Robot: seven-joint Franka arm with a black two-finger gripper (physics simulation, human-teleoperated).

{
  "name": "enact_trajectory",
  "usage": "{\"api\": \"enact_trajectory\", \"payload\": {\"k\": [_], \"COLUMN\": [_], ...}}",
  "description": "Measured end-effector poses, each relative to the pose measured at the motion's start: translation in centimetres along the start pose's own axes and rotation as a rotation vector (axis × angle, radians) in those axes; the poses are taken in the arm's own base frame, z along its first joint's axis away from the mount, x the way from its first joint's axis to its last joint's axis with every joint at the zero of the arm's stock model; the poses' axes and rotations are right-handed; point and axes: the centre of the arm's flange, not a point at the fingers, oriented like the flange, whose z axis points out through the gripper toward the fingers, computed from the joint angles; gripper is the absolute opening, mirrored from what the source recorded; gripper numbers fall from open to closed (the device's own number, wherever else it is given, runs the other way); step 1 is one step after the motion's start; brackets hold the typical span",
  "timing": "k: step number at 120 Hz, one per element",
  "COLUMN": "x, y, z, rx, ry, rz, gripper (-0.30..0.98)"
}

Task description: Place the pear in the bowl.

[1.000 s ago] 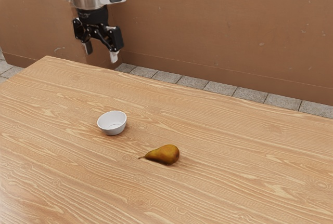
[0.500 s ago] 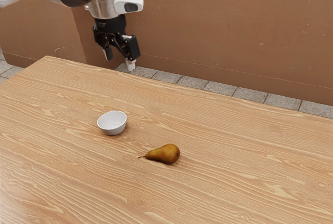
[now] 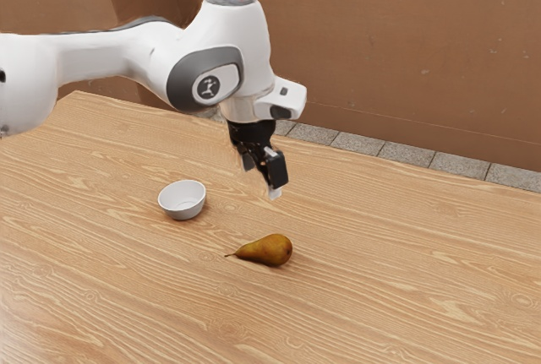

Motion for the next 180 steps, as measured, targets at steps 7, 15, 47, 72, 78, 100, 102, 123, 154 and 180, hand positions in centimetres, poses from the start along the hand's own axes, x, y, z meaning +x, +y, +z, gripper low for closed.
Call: {"api": "enact_trajectory", "payload": {"k": [7,15,47,72,78,100,102,123,154,180], "x": [0.4,0.8,2.0,2.7,2.9,3.4,3.4,3.7,3.9,3.1], "y": [3.0,4.8,5.1,5.2,5.1,4.5,4.5,3.9,-0.4,-3.9], "z": [1.3,2.8,6.6,9.1,9.6,11.8,12.0,13.7,15.2,17.2], "rx": [-0.006,-0.011,-0.021,-0.024,-0.023,-0.024,-0.024,-0.037,-0.050,-0.077], "ry": [-0.001,-0.001,0.009,0.005,0.004,-0.004,-0.004,-0.005,0.001,-0.021], "rz": [0.057,0.095,0.115,0.127,0.128,0.127,0.127,0.118,0.080,0.089], "gripper": [0.69,0.69,0.69,0.69,0.69,0.69,0.69,0.69,0.69,0.69]}}
